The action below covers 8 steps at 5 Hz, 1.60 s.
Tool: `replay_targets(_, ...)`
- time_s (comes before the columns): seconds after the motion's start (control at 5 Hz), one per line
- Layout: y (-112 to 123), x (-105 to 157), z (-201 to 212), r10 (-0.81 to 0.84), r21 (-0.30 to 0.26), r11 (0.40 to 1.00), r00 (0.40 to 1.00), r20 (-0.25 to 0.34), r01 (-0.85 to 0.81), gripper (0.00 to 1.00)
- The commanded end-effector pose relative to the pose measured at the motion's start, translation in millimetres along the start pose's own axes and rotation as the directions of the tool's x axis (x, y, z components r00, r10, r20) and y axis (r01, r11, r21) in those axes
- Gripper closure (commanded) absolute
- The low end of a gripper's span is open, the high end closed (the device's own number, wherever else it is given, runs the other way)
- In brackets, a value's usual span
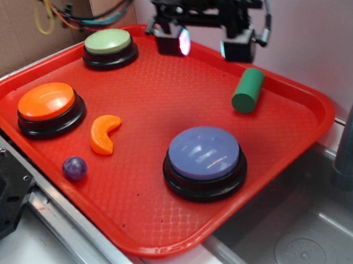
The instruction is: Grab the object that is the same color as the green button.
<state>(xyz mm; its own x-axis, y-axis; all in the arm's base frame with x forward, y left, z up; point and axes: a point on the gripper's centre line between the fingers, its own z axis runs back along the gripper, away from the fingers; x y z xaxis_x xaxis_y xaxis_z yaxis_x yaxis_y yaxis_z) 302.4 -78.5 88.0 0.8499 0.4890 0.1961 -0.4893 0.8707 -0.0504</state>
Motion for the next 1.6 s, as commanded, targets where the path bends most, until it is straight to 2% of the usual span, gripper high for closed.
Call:
replay_targets(0.0,-29,31,-32,-0.013,-0.031,0.999,0.996,0.086,0.016,0.0)
replay_targets(0.4,-31,36,-57,-0.007,0.009,1.0,0.997,0.083,0.006,0.0)
replay_targets(0.6,-29,31,-60,-0.028,0.03,0.999,0.998,0.052,0.026,1.0)
replay_targets(0.8,-23,29,-44,-0.116,0.059,0.991,0.993,-0.005,0.116,1.0)
replay_targets(1.0,-13,26,-21,-0.175,0.066,0.982,0.984,-0.02,0.176,1.0)
replay_targets(1.2,11,22,21,-0.209,0.033,0.977,0.977,-0.052,0.211,1.0)
replay_targets(1.4,44,19,64,-0.265,-0.011,0.964,0.957,-0.116,0.266,1.0)
